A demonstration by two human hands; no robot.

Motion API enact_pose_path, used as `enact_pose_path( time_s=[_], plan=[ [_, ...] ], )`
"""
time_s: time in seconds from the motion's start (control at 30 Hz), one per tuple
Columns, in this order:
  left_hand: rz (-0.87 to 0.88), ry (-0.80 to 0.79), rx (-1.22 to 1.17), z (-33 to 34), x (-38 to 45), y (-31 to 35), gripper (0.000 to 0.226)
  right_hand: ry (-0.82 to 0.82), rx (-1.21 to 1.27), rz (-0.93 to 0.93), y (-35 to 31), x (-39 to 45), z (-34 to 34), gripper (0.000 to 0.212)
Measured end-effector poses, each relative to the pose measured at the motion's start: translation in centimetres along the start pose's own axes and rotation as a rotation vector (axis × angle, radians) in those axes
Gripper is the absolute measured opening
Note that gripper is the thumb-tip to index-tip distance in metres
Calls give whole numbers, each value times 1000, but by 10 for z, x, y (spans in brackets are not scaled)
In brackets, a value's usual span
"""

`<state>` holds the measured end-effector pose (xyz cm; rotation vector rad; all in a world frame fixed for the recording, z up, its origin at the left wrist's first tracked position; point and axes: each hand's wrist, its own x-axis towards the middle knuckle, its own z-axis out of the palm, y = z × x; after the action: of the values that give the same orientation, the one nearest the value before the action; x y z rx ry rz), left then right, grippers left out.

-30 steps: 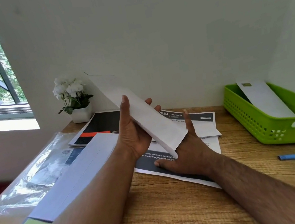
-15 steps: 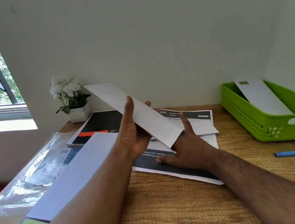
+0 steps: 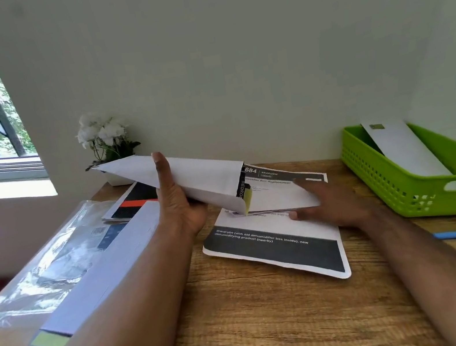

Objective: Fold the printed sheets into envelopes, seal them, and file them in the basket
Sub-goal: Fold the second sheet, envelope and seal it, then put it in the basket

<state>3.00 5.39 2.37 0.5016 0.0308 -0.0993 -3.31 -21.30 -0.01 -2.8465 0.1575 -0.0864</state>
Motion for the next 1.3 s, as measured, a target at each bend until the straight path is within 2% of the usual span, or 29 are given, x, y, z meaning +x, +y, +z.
enact_pose_path(
  time_s=[0.07,0.13,0.23,0.3,0.37,0.47,0.53,0.57,0.6,0.63,0.67,0.73,0.8,1.07,1.3],
  plan=[
    [0,8,-3,0,0,0,94,32,-44,25,-5,-2,-2,101],
    [-15,10,-7,0,-1,0,86,83,-112,12,-13,-3,-5,90],
    [-9,23,-7,-1,-1,1,101,157,-177,-84,-14,-3,-8,66],
    [2,49,-10,-3,0,3,105,297,-288,-189,-16,-2,-9,41],
    [3,66,-27,-4,2,4,104,517,-379,-296,-20,-2,-10,36],
    [27,84,-44,-5,4,7,111,827,-212,-379,-23,-5,-17,28],
    [45,99,-50,-5,5,9,110,944,179,-286,-25,-8,-22,21],
    [48,98,-51,-5,6,9,112,908,528,-193,-29,-11,-28,22],
    [53,97,-55,-5,6,10,114,792,929,-109,-34,-15,-35,22],
    [57,96,-62,-5,6,10,115,620,1279,-26,-37,-18,-40,22],
    [62,95,-72,-5,5,10,114,428,1485,46,-37,-23,-44,20],
    [68,83,-74,-5,5,11,107,139,1483,103,-31,-29,-46,18],
    [78,74,-78,-4,4,13,101,16,1337,109,-23,-29,-41,21],
    [86,111,-81,-8,9,15,107,-35,1284,120,-15,-27,-34,16],
    [105,108,-63,-12,15,14,127,-3,1219,106,-16,-25,-29,18]
  ],
)
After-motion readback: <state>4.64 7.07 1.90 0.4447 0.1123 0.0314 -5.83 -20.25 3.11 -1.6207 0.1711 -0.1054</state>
